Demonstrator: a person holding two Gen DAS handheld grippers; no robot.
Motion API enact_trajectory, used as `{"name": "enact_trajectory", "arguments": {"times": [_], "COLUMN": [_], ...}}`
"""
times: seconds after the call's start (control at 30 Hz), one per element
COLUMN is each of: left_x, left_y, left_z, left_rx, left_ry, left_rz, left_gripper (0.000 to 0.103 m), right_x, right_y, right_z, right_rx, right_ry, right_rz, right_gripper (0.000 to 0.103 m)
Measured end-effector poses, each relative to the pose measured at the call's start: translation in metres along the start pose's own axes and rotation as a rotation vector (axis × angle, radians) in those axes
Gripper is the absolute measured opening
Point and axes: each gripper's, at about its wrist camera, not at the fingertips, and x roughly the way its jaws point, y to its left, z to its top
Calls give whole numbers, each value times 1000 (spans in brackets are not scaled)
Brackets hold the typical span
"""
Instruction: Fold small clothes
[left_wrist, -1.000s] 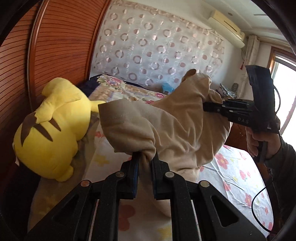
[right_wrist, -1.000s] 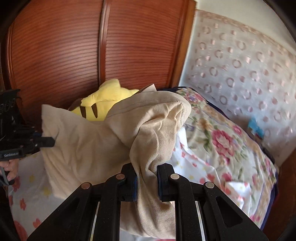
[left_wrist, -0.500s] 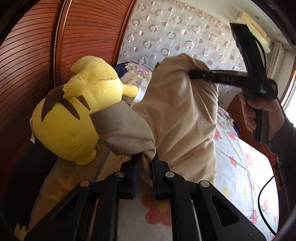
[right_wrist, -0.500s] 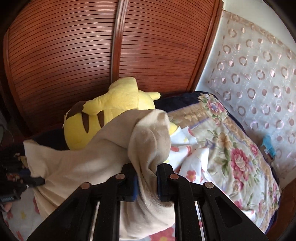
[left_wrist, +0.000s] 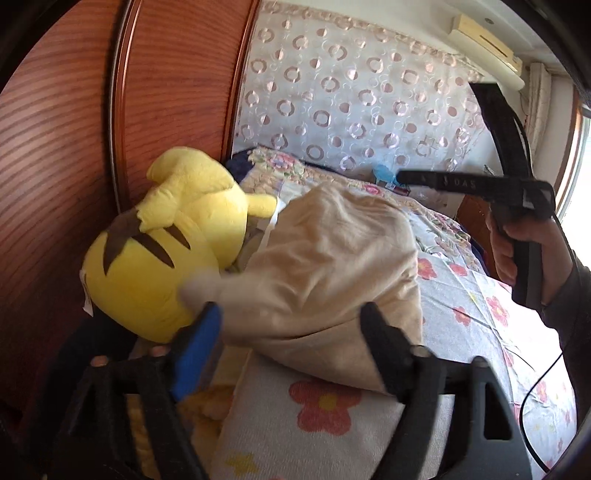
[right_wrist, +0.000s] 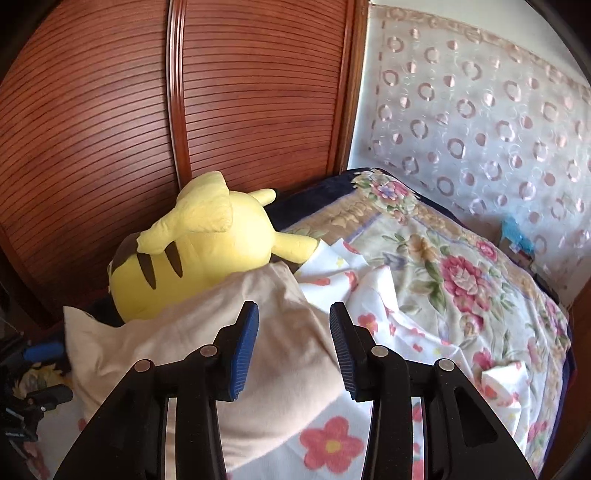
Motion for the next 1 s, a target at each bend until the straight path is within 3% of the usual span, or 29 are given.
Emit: {"name": "enact_trajectory", "arguments": {"times": [0.33,0.5,0.87,1.0], "left_x": [-47,-68,-112,-124], "left_y": [-37,-68,-132,-149], "left_z": [2,-7,-18,-19], "left_rx": [125,190,268,290], "left_ry": [-64,-79,-122,-132], "left_rz": [-39,-77,-178,-191], "left_gripper": [81,81,81,81], "right_x": [-110,-181,-300,-335], "right_y": [12,30,89,115], "right_z": [-76,-122,-193,-210], "right_rx": [161,218,298,357], "right_ry": [-66,-120,-187,-234], "right_rz": [-48,-125,-283,-348], "right_gripper": [42,42,69,70]}}
